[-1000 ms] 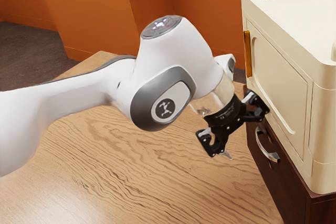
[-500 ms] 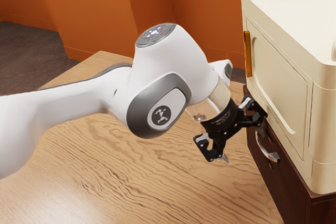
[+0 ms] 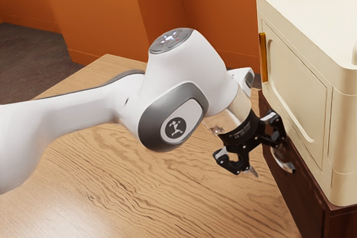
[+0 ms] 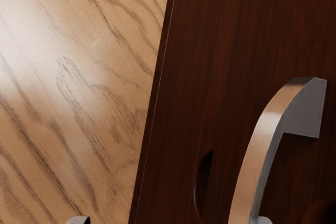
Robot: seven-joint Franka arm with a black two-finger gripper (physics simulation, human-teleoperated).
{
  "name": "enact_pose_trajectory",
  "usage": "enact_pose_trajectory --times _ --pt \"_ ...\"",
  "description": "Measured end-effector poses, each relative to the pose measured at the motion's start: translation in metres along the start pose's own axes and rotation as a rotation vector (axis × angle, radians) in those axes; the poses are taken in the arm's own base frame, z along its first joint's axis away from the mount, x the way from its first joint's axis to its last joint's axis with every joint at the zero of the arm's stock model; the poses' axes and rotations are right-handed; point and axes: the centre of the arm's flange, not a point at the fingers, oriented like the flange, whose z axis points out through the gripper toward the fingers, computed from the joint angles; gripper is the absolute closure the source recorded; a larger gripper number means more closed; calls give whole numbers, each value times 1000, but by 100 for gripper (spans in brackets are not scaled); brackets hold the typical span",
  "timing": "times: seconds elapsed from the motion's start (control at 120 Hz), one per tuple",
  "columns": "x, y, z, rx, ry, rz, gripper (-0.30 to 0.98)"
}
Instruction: Pull the drawer handle with one arm to open the drawer
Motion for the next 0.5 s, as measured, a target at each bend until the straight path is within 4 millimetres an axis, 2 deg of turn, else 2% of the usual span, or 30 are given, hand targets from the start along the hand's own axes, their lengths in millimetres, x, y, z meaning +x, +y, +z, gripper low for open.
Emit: enact_pose_trajectory --times 0.283,0.5 --pt "4 -3 3 8 4 1 44" --pt "7 -14 1 20 10 -1 49"
